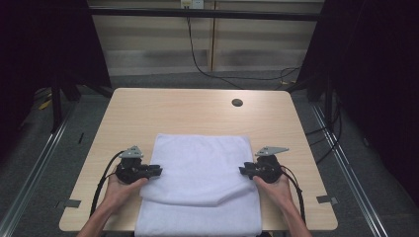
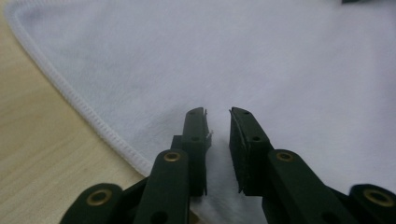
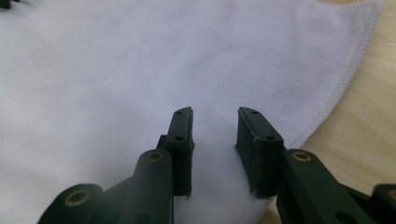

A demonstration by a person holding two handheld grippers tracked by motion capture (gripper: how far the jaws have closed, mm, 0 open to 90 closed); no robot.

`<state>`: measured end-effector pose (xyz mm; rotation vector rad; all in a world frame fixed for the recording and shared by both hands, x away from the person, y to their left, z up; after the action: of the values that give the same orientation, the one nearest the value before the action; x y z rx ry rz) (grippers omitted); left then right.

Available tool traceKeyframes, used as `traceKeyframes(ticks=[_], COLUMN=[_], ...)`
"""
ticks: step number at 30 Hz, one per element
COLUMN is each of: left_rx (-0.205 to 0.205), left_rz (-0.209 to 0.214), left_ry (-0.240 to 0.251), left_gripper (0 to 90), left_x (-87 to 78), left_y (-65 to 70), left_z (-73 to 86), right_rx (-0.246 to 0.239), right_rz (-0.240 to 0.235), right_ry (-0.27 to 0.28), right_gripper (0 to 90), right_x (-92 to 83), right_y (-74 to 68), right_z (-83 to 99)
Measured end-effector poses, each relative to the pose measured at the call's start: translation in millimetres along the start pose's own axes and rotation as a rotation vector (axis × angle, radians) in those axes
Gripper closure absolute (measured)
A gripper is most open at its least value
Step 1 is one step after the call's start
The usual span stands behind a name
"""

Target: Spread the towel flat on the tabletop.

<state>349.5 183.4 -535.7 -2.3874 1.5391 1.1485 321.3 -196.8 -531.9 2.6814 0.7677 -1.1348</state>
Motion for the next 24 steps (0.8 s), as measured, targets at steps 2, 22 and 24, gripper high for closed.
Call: traceKeyframes(ticks=[2, 22, 24], left_rx=[-0.036, -0.142, -0.106], left_rz=[-0.011, -0.113, -0.094], left_ry=[0.036, 0.170, 0.157], left_gripper=[76.1, 59.7, 60.2], left_x=[3.4, -10.4, -20.3], left_y=[-15.9, -49.2, -35.9], left_z=[-6.0, -26.0, -22.7], right_rx=[0.026, 0.068, 0.059], right_rz=[0.008, 0.066, 0.034], right_ry=[0.006, 0.132, 0.130], right_gripper=[68.4, 55.3, 60.7], right_x=[12.8, 11.0, -5.7], right_y=[10.8, 27.8, 23.4], right_z=[-5.3, -57.8, -46.6])
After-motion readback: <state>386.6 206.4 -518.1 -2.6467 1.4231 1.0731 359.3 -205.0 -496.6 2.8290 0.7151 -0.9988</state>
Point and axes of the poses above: each handheld gripper's, and its own axes: x roughly forward along the jaws, z roughly out of its underside, y roughly to its right, the point moved 5 cm from there along x, roughly forward along the jaws, and after that the axes turned 8 degrees about z, right-handed, at the moved point
